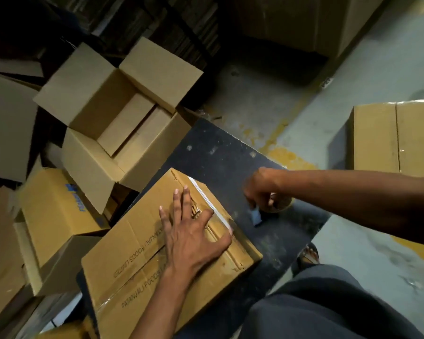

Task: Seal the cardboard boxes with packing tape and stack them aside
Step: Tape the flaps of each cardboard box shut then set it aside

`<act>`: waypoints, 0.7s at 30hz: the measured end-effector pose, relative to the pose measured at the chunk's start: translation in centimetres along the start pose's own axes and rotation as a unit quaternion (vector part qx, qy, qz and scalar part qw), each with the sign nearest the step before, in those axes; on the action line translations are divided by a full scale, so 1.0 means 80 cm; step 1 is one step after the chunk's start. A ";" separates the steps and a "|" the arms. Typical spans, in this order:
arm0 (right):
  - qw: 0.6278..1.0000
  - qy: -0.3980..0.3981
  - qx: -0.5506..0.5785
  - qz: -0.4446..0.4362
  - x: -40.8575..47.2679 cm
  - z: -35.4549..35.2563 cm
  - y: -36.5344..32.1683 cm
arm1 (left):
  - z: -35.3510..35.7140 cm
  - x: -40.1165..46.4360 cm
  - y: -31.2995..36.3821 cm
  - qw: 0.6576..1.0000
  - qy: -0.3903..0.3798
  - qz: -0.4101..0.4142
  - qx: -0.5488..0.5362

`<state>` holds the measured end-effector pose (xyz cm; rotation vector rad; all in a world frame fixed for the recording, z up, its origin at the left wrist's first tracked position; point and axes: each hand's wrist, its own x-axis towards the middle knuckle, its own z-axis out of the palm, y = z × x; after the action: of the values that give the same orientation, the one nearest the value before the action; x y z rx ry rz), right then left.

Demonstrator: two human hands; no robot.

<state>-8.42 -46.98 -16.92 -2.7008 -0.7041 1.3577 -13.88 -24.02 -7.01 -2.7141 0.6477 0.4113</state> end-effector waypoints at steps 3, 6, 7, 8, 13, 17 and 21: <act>0.993 0.028 0.108 -0.029 0.008 0.002 0.027 | -0.010 0.014 0.001 0.998 -0.022 0.037 0.047; 0.984 0.065 0.168 -0.009 0.024 0.005 0.049 | -0.020 0.032 0.004 0.992 -0.046 0.086 0.074; 0.980 0.082 0.183 -0.001 0.028 0.006 0.054 | -0.019 0.035 0.004 0.992 -0.048 0.095 0.061; 0.976 0.101 0.190 0.007 0.030 0.008 0.059 | -0.015 0.038 0.003 0.994 -0.041 0.092 0.031; 0.975 0.176 0.121 0.057 0.030 0.025 0.064 | 0.019 0.037 -0.018 0.969 0.111 -0.040 -0.218; 0.919 0.342 0.164 0.111 0.021 0.021 0.027 | 0.041 0.043 -0.032 0.952 0.141 -0.094 -0.254; 0.683 0.454 0.571 -0.038 0.027 -0.017 -0.081 | 0.049 0.046 -0.029 0.946 0.158 -0.101 -0.265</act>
<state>-8.73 -40.06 -16.22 -1.7713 0.1624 0.0751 -10.40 -21.98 -11.30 -3.3660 0.3583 0.1028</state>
